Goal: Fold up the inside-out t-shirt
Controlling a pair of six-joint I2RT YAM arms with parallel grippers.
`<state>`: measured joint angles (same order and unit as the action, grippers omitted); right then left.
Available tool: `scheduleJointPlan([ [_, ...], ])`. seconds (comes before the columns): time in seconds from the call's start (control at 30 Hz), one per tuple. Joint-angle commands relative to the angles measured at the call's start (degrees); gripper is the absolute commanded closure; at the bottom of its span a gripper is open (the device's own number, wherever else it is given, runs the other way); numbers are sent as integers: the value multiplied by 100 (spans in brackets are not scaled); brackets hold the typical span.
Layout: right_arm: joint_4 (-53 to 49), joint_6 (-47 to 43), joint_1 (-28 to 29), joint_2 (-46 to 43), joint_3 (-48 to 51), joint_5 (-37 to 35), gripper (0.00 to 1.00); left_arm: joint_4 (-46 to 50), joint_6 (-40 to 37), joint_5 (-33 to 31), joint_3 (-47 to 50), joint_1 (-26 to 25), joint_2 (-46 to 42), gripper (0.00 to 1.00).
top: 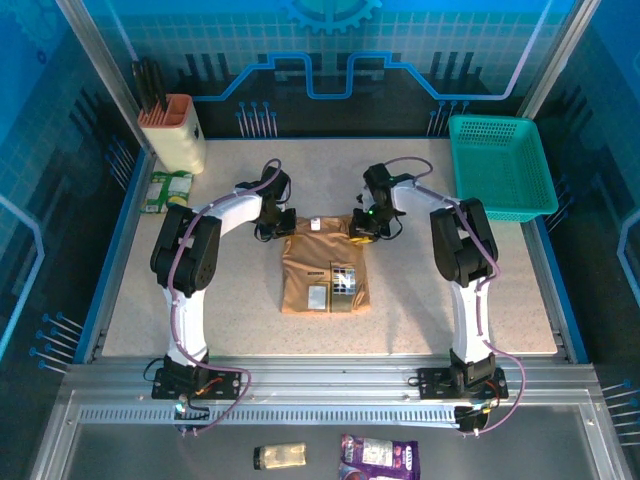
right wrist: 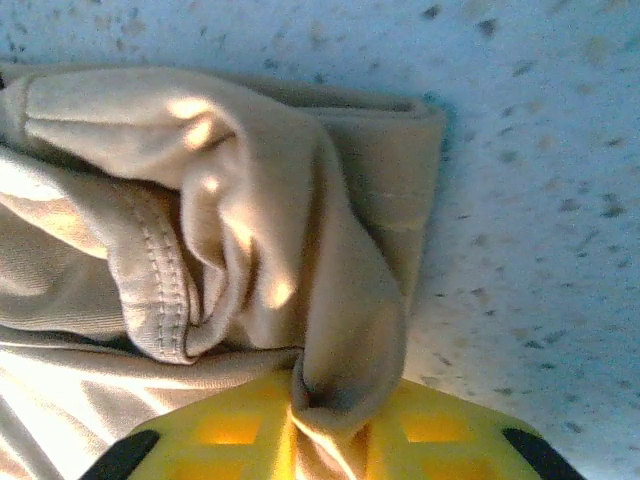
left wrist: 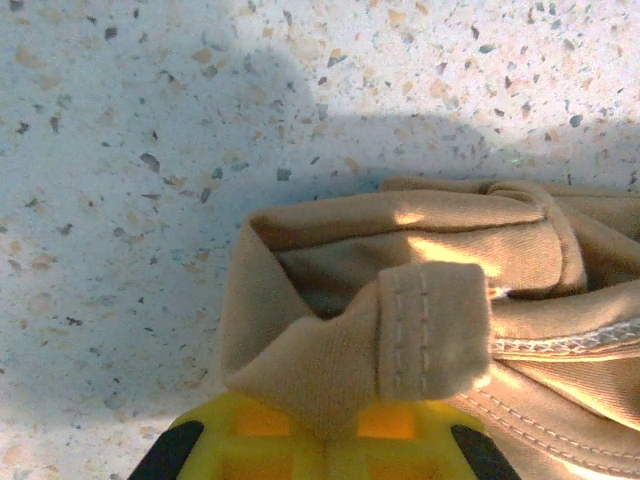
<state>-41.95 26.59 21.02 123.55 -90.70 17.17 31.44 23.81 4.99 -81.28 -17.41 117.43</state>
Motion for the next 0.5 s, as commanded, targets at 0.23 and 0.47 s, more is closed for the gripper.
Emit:
scheduleJointPlan([
  [0.23,-149,30,224,175,-58,-209,81,160,-94,74,-22,45,2,99],
  [0.47,2,68,132,-152,-95,-447,100,-25,-55,25,148,90,-398,100],
])
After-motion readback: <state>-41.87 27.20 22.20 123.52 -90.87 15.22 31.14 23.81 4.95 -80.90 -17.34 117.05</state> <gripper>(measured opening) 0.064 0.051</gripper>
